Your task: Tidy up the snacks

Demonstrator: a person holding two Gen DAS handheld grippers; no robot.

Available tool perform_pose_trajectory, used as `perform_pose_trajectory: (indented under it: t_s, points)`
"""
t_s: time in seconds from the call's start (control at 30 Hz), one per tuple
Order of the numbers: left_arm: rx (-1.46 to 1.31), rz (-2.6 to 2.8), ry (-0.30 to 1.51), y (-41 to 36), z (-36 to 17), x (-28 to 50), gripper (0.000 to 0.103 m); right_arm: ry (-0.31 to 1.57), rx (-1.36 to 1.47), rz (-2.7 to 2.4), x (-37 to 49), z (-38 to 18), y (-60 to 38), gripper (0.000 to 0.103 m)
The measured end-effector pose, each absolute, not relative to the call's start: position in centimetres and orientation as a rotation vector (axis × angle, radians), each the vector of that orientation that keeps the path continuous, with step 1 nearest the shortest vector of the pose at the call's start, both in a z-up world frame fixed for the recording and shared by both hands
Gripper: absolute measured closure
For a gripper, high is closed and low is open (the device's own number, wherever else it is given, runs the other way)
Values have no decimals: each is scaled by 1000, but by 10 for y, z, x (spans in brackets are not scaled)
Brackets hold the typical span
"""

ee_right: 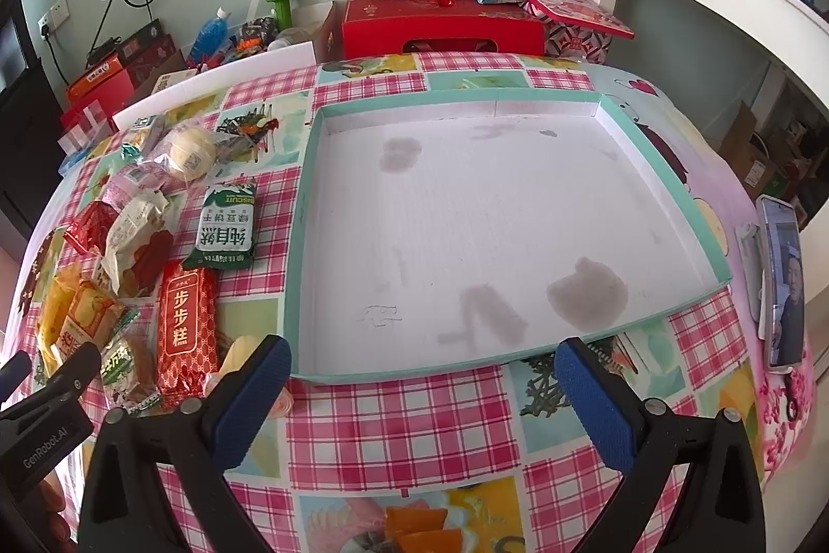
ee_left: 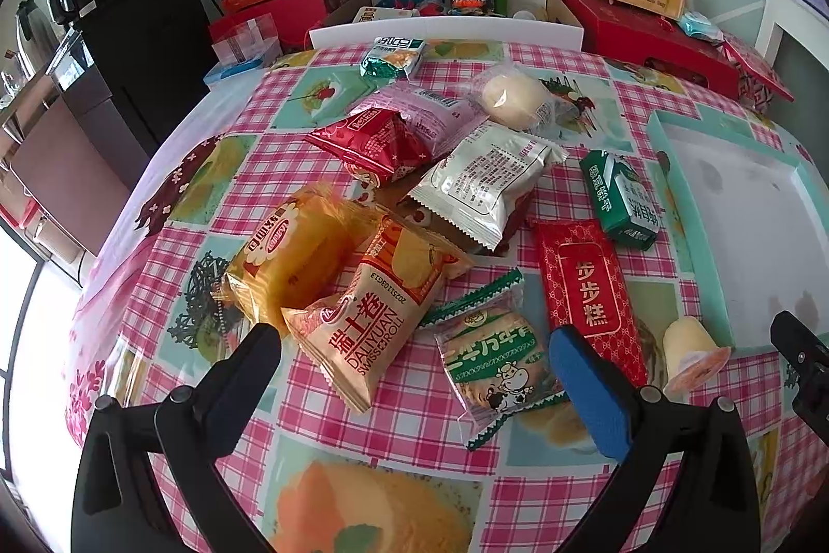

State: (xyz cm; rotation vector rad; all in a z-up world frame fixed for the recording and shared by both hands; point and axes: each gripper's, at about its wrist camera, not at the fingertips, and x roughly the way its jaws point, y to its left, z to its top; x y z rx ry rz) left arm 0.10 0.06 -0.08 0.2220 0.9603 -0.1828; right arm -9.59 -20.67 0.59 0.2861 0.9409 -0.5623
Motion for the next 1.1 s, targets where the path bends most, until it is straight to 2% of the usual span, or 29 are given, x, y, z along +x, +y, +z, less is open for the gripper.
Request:
perform_pose_trajectory:
  t_s: [1.1]
  points:
    - [197,-186,997,6,-6,3,0,957,274,-557,-94,2,-204,0]
